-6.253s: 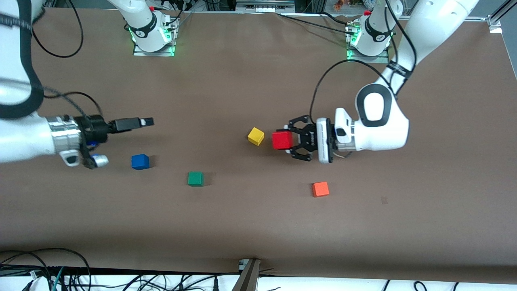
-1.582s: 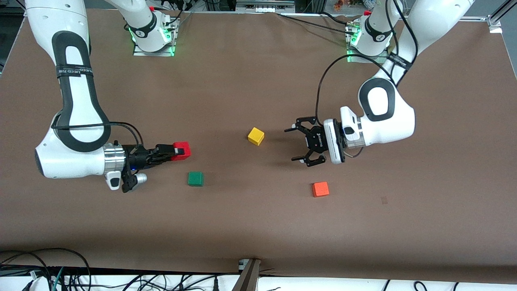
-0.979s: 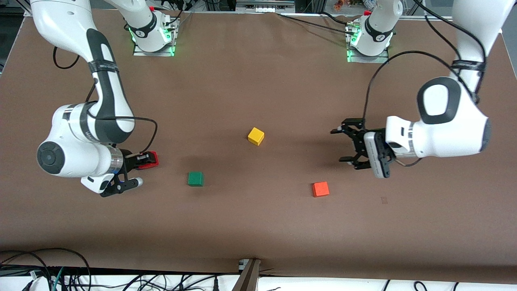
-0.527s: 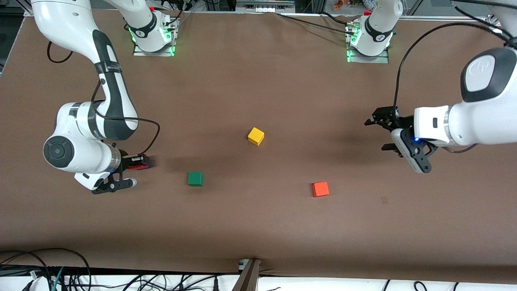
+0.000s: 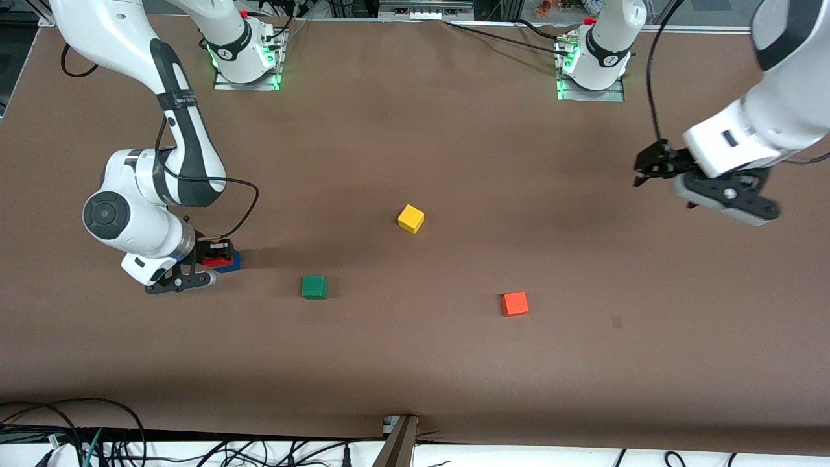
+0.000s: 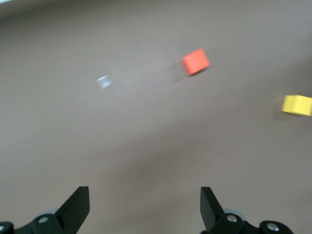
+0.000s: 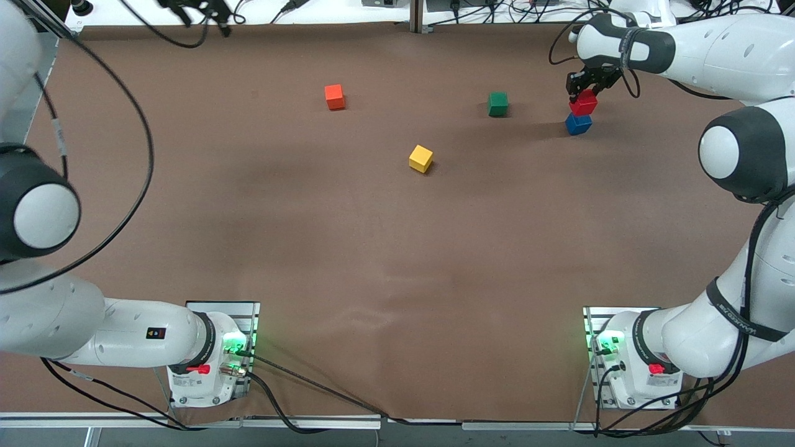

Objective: Pass red block to right arm, stack on blue

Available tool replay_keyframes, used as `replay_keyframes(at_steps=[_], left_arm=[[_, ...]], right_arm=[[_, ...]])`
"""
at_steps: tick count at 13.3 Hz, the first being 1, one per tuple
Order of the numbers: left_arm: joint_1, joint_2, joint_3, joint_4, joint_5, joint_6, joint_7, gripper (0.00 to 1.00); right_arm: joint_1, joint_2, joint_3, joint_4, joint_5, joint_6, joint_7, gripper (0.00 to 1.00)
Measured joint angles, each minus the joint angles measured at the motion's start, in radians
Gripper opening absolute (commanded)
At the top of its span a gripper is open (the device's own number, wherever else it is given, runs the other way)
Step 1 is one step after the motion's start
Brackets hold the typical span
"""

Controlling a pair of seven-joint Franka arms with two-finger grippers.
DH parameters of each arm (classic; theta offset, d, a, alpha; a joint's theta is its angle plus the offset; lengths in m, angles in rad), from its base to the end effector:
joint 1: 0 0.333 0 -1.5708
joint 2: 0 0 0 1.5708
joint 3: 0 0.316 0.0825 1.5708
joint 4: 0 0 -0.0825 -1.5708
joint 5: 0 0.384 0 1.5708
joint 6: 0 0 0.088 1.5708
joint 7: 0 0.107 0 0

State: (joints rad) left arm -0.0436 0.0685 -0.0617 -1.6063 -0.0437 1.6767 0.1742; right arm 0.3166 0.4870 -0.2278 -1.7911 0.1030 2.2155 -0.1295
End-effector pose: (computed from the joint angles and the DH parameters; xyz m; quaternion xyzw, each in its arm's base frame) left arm 0.5791 -0.0643 0.5782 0.9903 -0.1369 0.0018 0.0238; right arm 0.6441 0.0720 0.2816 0.9957 0.0885 -0.0243 0.0124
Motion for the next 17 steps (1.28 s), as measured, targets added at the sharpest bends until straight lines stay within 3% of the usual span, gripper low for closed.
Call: replay_keyframes(at_steps=[3, 6, 9, 13, 17], left_arm=[[-0.015, -0.137, 0.1, -0.192, 0.041, 0.134, -0.038, 1.0], [-0.036, -0.184, 0.097, -0.269, 0.05, 0.148, -0.061, 1.0], [-0.044, -0.164, 0.086, -0.23, 0.051, 0.083, -0.124, 1.0], [-0.029, -0.071, 0.08, -0.065, 0.053, -0.001, -0.167, 1.0], [-0.005, -0.037, 0.072, -0.042, 0.053, -0.002, -0.167, 1.0]], right_arm=[[0.0, -0.002, -0.005, -0.038, 0.0, 0.059, 0.0, 0.35], [0.0, -0.002, -0.012, -0.049, 0.0, 0.072, 0.001, 0.35], [0.0, -0.002, -0.013, -0.053, 0.0, 0.074, 0.001, 0.36], [0.0, -0.002, -0.013, -0.064, -0.002, 0.074, 0.001, 0.36], [0.0, -0.002, -0.013, -0.073, -0.006, 0.074, -0.009, 0.36]])
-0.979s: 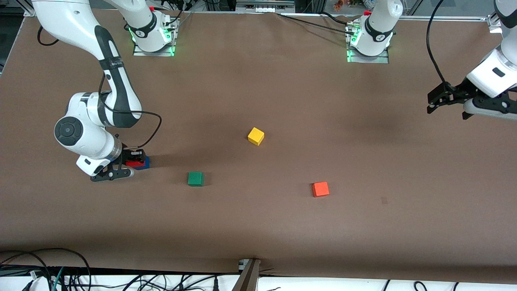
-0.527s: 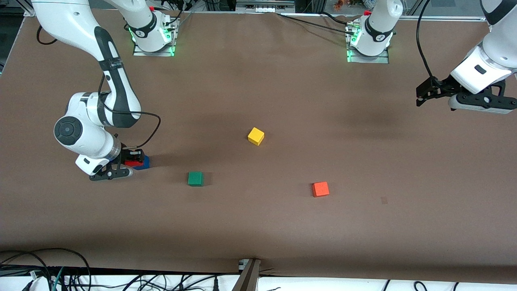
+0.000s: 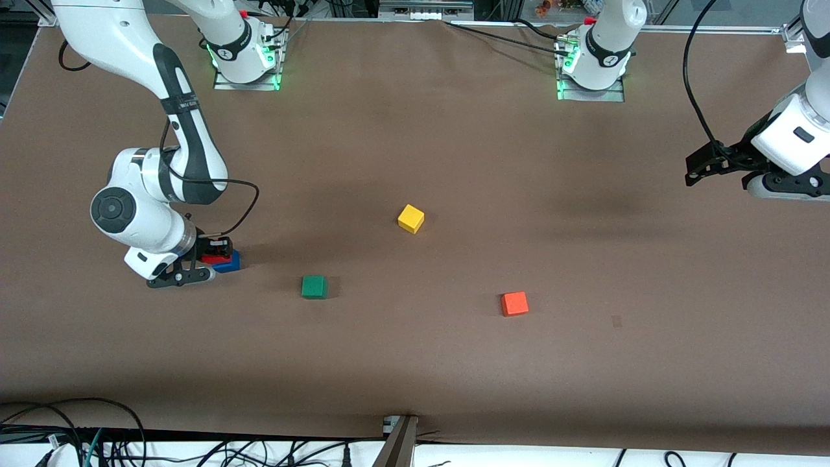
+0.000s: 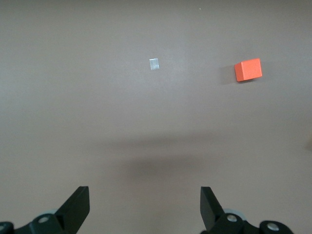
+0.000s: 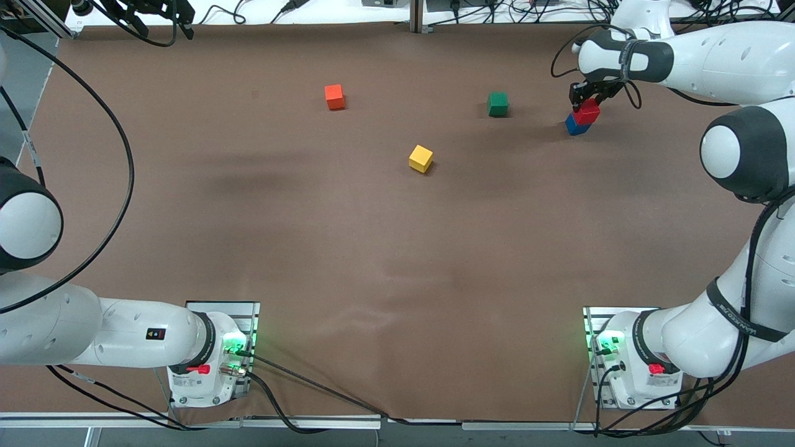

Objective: Pass red block to right arm, stack on blue

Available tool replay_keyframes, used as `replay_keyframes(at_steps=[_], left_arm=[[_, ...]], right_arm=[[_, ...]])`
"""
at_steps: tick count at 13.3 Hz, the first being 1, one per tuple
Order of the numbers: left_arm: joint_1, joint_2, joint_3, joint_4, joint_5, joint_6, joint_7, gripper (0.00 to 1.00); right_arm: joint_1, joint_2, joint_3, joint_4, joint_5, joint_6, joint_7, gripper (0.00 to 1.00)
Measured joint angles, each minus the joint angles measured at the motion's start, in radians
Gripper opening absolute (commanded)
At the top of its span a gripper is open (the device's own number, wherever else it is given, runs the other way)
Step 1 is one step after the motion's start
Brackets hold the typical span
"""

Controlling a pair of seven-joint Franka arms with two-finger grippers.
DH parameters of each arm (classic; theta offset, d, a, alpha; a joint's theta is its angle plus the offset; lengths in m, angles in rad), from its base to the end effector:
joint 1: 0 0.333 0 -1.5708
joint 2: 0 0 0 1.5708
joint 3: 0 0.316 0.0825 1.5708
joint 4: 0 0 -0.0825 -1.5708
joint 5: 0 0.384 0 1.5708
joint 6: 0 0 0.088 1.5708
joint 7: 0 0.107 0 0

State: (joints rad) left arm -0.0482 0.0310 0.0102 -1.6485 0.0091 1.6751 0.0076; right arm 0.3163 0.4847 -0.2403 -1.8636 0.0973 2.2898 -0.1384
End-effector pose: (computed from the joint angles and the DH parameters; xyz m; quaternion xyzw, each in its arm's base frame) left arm 0.5701 -0.0209 0.5793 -0.9997 0.0233 0.0021 0.0047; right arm 0.6316 0.0591 0.2595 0.9958 0.0863 -0.0217 0.0193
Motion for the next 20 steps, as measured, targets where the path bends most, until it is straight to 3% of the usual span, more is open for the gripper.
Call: replay_keyframes(at_steps=[6, 12, 20], left_arm=[[0.011, -0.01, -0.013, -0.015, 0.0, 0.029, 0.0, 1.0], [0.023, -0.106, -0.037, -0.097, 0.0, 0.054, 0.0, 1.0], [0.026, -0.113, -0.045, -0.109, 0.0, 0.056, 0.0, 1.0]], right_arm=[[-0.001, 0.0, -0.001, -0.003, -0.001, 0.016, -0.007, 0.36], [-0.001, 0.001, -0.005, -0.007, -0.001, 0.021, -0.021, 0.36], [-0.001, 0.006, -0.005, -0.019, -0.001, 0.047, -0.022, 0.36]])
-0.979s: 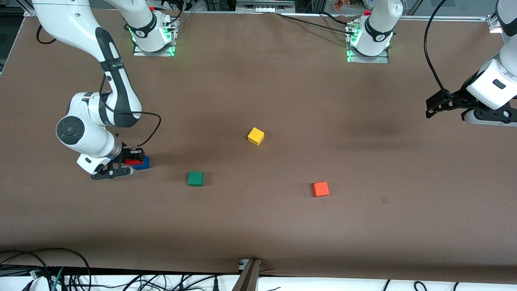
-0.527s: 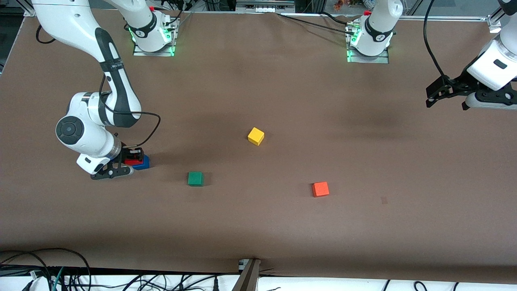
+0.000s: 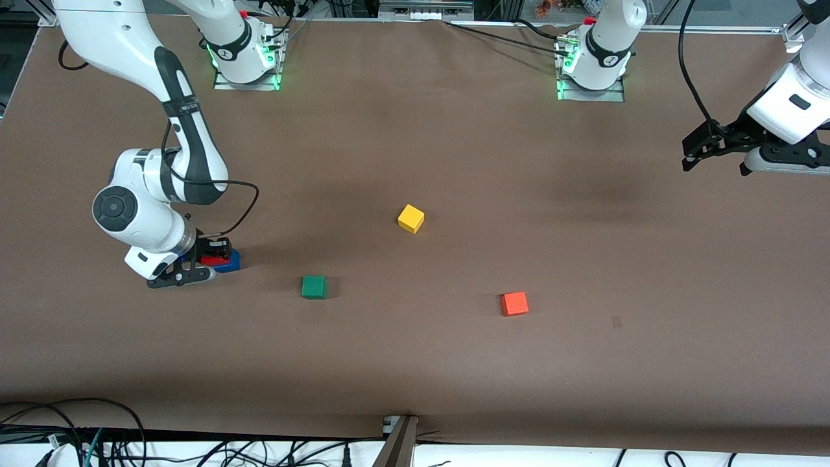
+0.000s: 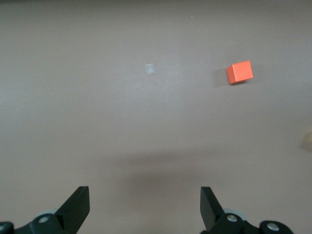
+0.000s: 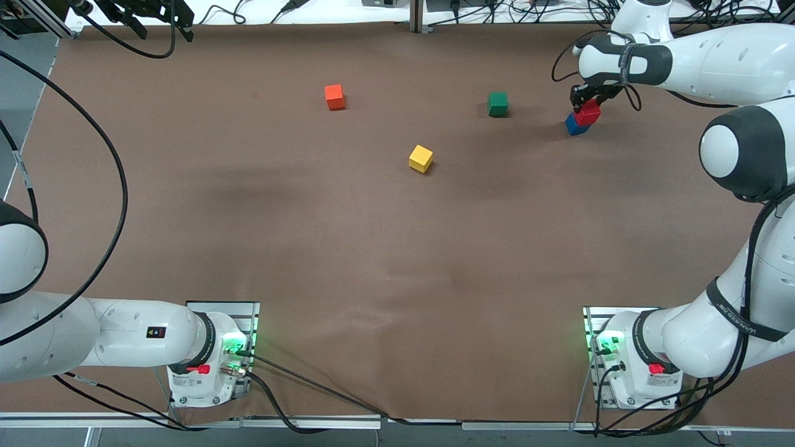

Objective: Pass red block to right arm, stack on blue

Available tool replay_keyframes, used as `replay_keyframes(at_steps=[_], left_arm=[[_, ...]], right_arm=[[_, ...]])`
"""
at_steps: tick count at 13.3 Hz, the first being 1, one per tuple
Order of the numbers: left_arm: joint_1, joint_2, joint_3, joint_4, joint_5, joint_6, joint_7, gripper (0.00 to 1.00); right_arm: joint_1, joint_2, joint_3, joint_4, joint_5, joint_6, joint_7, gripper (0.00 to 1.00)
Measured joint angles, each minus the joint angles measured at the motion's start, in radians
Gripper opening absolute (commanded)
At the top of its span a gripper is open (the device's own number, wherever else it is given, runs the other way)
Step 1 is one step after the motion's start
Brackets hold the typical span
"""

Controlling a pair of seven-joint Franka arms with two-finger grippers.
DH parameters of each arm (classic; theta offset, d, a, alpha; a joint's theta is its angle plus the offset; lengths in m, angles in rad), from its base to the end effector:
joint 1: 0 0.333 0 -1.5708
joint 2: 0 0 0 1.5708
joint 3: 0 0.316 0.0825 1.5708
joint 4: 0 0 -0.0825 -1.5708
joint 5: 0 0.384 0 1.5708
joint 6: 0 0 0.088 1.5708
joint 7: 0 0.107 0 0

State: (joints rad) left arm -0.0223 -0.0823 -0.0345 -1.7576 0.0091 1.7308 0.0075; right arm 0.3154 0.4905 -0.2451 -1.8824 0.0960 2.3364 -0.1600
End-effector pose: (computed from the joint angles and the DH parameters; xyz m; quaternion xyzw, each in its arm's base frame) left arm 0.5397 -0.0305 0.5947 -0.9991 0.0327 -0.0279 0.0052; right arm 0.6307 0.0544 0.2524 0.9952 0.0946 -0.0107 0.0227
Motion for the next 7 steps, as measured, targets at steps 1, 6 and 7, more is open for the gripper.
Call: replay_keyframes(at_steps=[1, 6, 7], left_arm=[[0.005, 0.0, -0.008, 0.0, 0.0, 0.0, 0.0, 1.0], [0.019, -0.001, -0.033, 0.0, 0.0, -0.003, 0.0, 1.0], [0.02, -0.002, -0.034, 0.0, 0.0, -0.003, 0.0, 1.0]], right_arm=[[0.0, 0.0, 0.0, 0.0, 0.0, 0.0, 0.0, 0.36], [0.0, 0.0, 0.0, -0.001, 0.0, 0.007, 0.0, 0.36], [0.0, 0.001, 0.0, -0.002, 0.0, 0.012, 0.0, 0.36]])
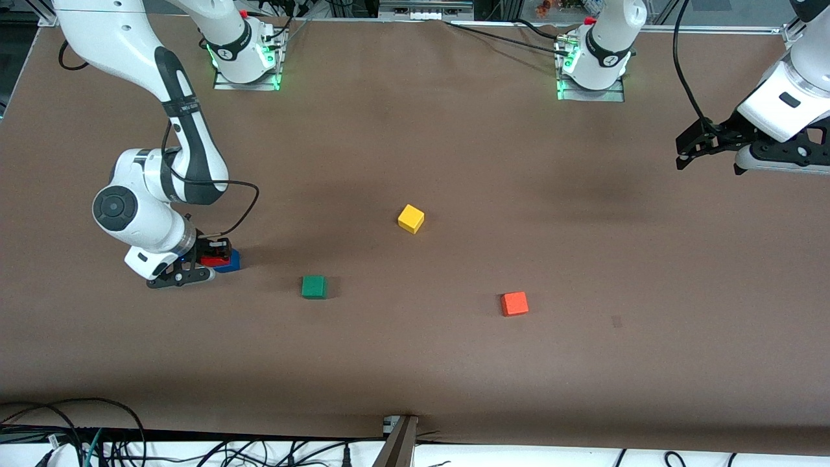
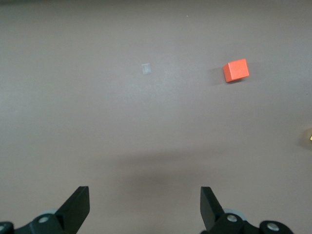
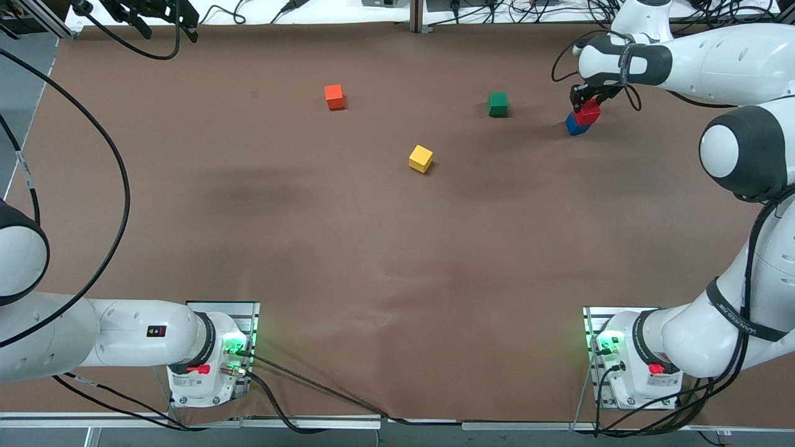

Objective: Pass red block to right arm, stack on blue

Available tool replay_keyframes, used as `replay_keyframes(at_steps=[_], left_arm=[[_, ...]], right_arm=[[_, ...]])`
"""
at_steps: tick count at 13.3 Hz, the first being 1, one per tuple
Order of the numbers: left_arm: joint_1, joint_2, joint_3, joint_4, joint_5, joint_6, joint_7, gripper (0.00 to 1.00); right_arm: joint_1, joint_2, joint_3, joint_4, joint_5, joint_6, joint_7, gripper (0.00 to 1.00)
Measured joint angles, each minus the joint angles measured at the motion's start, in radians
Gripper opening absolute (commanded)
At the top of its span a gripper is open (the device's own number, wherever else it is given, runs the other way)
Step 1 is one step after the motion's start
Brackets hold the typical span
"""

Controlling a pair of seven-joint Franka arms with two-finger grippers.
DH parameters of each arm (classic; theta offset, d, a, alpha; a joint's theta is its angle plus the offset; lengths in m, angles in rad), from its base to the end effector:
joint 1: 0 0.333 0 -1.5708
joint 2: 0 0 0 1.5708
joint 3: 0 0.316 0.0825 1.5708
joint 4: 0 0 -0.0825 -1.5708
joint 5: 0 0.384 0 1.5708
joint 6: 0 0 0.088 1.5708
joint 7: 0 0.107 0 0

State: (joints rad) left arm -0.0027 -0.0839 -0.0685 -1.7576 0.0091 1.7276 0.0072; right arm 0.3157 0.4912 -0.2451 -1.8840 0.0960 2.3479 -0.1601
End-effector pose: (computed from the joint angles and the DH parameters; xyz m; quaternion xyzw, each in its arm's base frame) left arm 0.5385 -0.0389 0.5952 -0.9988 0.0397 -0.0271 0.0065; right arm 0.6314 0.0545 0.2523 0.9952 0.0949 -0.0061 0.0232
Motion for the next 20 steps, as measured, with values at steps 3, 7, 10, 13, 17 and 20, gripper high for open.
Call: replay_keyframes(at_steps=[3, 7, 10, 13, 17, 20], left_arm=[[0.002, 0.0, 0.0, 0.004, 0.0, 0.0, 0.0, 1.0], [0.004, 0.007, 0.0, 0.015, 0.0, 0.0, 0.0, 1.0], [0.004, 0.024, 0.0, 0.031, 0.0, 0.0, 0.0, 1.0], [0.004, 0.032, -0.001, 0.037, 0.0, -0.009, 0.0, 1.0], [0.004, 0.034, -0.004, 0.037, 0.0, -0.027, 0.0, 1.0], [0.004, 0.034, -0.011, 0.038, 0.0, -0.029, 0.0, 1.0]], right_arm=[[0.0, 0.001, 0.0, -0.001, 0.0, 0.011, 0.0, 0.36], [0.001, 0.002, 0.001, -0.001, 0.0, 0.014, 0.0, 0.36], [0.001, 0.001, 0.001, -0.002, 0.0, 0.014, -0.001, 0.36], [0.001, 0.001, 0.001, -0.002, 0.0, 0.014, -0.002, 0.36], [0.001, -0.006, 0.001, -0.013, 0.0, 0.014, -0.002, 0.36], [0.001, -0.013, 0.001, -0.023, 0.0, 0.014, -0.002, 0.36]])
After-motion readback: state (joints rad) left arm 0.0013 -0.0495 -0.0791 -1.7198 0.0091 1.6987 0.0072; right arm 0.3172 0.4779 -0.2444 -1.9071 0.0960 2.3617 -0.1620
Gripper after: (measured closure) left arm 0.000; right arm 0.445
